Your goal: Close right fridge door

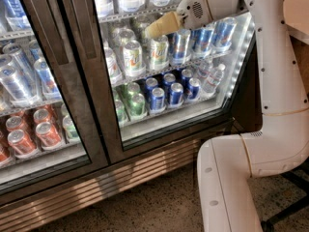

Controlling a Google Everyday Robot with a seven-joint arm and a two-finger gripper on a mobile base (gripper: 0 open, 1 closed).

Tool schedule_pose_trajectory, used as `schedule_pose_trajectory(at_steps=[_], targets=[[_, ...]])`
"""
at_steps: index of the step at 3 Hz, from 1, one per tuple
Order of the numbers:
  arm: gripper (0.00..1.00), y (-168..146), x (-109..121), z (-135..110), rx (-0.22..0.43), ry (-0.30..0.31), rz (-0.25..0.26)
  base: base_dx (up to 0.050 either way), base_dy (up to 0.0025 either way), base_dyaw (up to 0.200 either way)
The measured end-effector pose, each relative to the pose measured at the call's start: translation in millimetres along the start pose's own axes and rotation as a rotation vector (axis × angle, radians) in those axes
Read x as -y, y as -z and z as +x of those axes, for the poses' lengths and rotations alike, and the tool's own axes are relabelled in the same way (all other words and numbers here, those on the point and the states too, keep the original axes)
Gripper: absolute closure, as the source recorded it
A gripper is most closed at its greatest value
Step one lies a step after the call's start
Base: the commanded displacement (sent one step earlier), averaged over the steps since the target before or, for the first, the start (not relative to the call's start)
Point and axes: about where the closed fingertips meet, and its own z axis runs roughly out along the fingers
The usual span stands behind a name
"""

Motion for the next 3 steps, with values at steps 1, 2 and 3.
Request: schedule_pose_trajectory(at_steps=[1, 2, 3], targets=[[1.00, 2.8, -7.2, 4.1, 0.000, 0.000, 0.000, 0.000, 0.00000, 0.000], [1.00, 6.8, -11.2, 7.8, 0.000, 0.000, 0.000, 0.000, 0.00000, 0.000], [1.00, 19.5, 12.0, 43.5, 0.027, -0.109, 0.091, 0.000, 0.00000, 0.000]])
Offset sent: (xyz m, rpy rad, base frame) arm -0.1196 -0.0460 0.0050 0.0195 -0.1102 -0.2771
